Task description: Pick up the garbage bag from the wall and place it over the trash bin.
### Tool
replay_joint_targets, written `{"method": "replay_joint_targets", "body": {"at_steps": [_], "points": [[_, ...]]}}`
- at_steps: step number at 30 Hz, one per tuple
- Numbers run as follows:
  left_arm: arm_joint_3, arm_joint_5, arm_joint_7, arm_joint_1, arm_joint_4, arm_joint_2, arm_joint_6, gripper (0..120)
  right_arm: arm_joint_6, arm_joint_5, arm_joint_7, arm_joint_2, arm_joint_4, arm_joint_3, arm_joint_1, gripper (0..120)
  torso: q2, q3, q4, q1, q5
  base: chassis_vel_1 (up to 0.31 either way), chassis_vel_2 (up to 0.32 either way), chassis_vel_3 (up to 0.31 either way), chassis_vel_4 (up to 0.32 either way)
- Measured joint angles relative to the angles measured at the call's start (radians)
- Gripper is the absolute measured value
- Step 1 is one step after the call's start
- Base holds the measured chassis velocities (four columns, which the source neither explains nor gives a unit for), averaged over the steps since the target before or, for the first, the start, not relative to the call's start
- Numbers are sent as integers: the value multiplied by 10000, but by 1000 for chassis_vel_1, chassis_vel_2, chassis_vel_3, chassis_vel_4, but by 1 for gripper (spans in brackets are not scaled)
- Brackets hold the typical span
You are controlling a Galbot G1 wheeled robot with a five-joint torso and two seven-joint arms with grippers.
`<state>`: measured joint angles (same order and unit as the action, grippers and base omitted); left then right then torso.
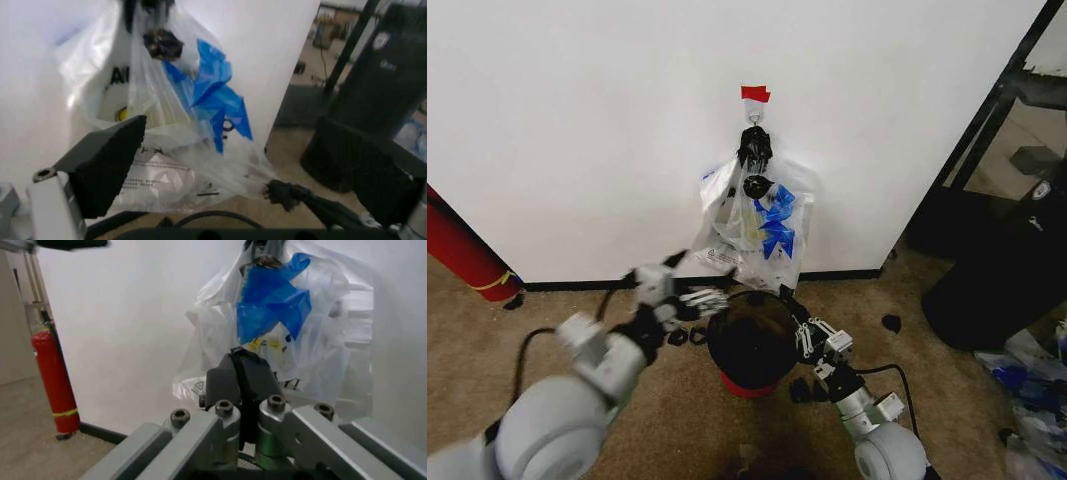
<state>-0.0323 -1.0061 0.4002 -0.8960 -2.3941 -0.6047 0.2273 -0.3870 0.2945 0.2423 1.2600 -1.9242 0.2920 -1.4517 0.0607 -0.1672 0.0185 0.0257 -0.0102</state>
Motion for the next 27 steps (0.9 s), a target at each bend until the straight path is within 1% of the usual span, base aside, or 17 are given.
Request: {"method": "replay_joint_targets", "body": {"at_steps": [2,5,7,8,10,12,15,16,20,21,24,27], "points": [[-769,-236,71,1037,490,-283,131,100,1,-7,-5,-4,-27,84,-43,0,0,0,-3,0,-3,0,0,0,0],[-1719,-433,138,2209,1140,-736,191,100,1,-8,-16,-45,-96,185,-124,0,0,0,-3,0,-2,0,0,0,0],[-2398,-397,141,2811,1451,-935,239,100,-1,-8,-29,-84,-138,277,-185,0,0,0,-4,0,2,0,0,0,0],[-2398,-397,141,2811,1451,-935,239,100,-1,-8,-29,-84,-138,277,-185,0,0,0,-4,0,2,0,0,0,0],[-3168,-417,149,3428,1766,-1224,265,100,-24,-5,-38,-118,-189,402,-270,0,-1,0,-5,0,1,0,0,0,0],[-3605,-551,189,3897,2112,-1541,260,99,-55,2,-50,-145,-230,483,-332,0,0,1,-3,0,3,0,0,0,0],[-3980,-530,194,4336,2692,-1888,224,98,-84,19,-51,-174,-295,540,-399,0,0,1,-2,0,1,0,0,0,0],[-3980,-530,194,4336,2692,-1888,224,98,-84,19,-51,-174,-295,540,-399,0,0,1,-2,0,1,0,0,0,0],[-4310,-2,187,4743,3289,-1978,247,98,-98,60,-51,-221,-396,614,-477,0,0,1,-3,-1,2,0,0,0,0],[-4310,-2,187,4743,3289,-1978,247,98,-98,60,-51,-221,-396,614,-477,0,0,1,-3,-1,2,0,0,0,0],[-4546,605,79,4968,3462,-1876,381,97,-99,82,-52,-275,-437,633,-490,0,0,1,-6,-1,1,0,0,0,0],[-4768,988,-83,5203,3509,-1881,450,96,-99,90,-73,-299,-437,636,-479,0,0,1,-6,-1,0,0,0,0,0]]}}
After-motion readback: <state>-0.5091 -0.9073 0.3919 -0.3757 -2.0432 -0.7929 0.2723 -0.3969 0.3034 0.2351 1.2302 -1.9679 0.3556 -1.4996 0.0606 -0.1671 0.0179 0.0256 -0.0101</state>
